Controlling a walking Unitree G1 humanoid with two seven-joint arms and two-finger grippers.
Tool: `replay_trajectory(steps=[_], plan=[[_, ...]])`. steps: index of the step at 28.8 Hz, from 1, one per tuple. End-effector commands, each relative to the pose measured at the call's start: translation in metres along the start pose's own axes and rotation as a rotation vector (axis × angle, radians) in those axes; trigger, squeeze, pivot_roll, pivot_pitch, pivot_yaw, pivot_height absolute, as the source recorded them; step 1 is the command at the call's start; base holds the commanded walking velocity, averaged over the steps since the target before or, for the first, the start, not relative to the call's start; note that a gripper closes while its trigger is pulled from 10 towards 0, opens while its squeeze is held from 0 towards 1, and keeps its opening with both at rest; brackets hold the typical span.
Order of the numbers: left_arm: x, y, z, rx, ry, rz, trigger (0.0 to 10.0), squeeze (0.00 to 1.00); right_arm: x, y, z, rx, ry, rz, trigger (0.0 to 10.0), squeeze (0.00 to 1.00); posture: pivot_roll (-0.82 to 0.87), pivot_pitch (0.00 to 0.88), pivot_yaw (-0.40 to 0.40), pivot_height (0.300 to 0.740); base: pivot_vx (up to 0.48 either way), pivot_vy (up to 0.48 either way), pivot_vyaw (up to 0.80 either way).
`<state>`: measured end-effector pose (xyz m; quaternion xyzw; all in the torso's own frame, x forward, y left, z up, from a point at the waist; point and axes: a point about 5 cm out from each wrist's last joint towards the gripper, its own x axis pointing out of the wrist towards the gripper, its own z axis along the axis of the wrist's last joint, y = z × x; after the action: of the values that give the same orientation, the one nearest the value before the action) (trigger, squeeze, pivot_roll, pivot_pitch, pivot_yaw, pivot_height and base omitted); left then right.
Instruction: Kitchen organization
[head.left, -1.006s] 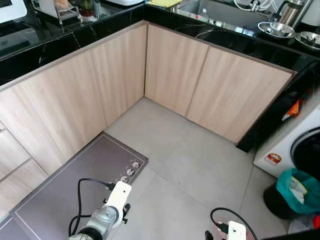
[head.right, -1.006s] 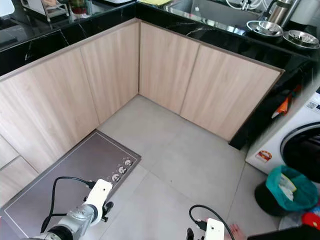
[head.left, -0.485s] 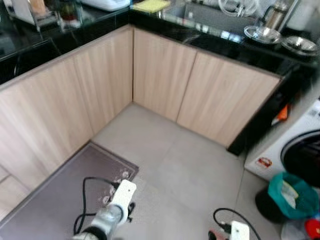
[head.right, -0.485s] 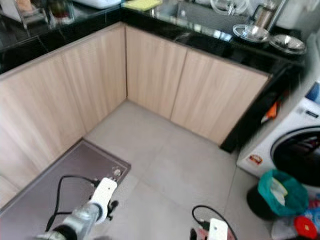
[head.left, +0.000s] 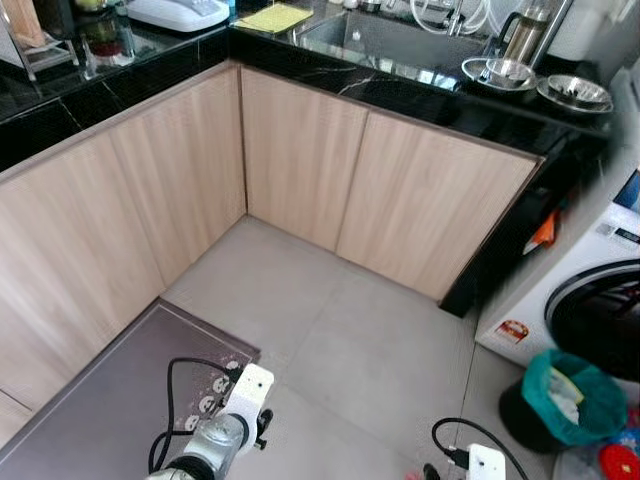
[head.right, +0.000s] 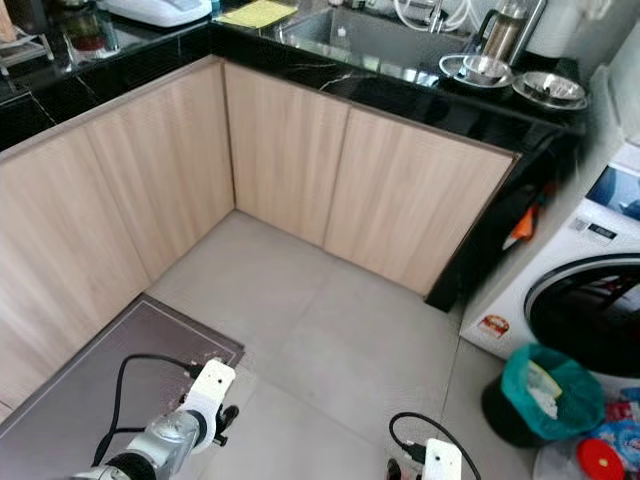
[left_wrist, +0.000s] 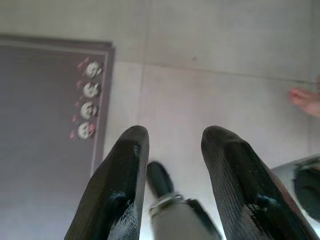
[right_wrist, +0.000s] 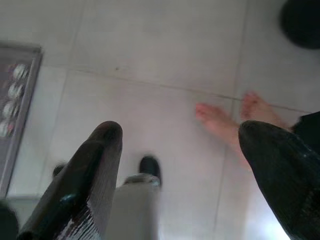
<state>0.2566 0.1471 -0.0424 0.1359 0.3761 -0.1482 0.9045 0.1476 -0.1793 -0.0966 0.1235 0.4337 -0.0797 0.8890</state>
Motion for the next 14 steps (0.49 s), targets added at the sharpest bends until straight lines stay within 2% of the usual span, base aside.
replay_trajectory(steps=[1, 5, 9, 14], plan=[[0.0, -0.0043, -0.004, 0.007, 0.018, -0.014, 10.0, 0.0, -0.0007, -0.005, 0.0002, 0.0, 0.001, -0.015, 10.0, 0.0, 0.12, 0.127, -0.129, 0.74, 0.3, 0.0, 0.0], [-0.0002, -0.0034, -0.0047, 0.008, 0.019, -0.012, 10.0, 0.0, -0.0006, -0.0047, -0.0003, 0.0, 0.007, -0.011, 10.0, 0.0, 0.12, 0.129, -0.128, 0.74, 0.3, 0.0, -0.22], [-0.0005, -0.0025, -0.0058, 0.009, 0.022, -0.01, 10.0, 0.0, -0.0006, -0.0045, -0.0008, -0.001, 0.011, -0.01, 10.0, 0.0, 0.12, 0.126, -0.127, 0.74, 0.302, 0.0, -0.76], [-0.0008, -0.0016, -0.0067, 0.012, 0.024, -0.009, 10.0, 0.0, -0.0007, -0.0039, -0.0006, -0.011, 0.006, -0.009, 10.0, 0.0, 0.13, 0.119, -0.125, 0.74, 0.302, 0.0, 0.0]])
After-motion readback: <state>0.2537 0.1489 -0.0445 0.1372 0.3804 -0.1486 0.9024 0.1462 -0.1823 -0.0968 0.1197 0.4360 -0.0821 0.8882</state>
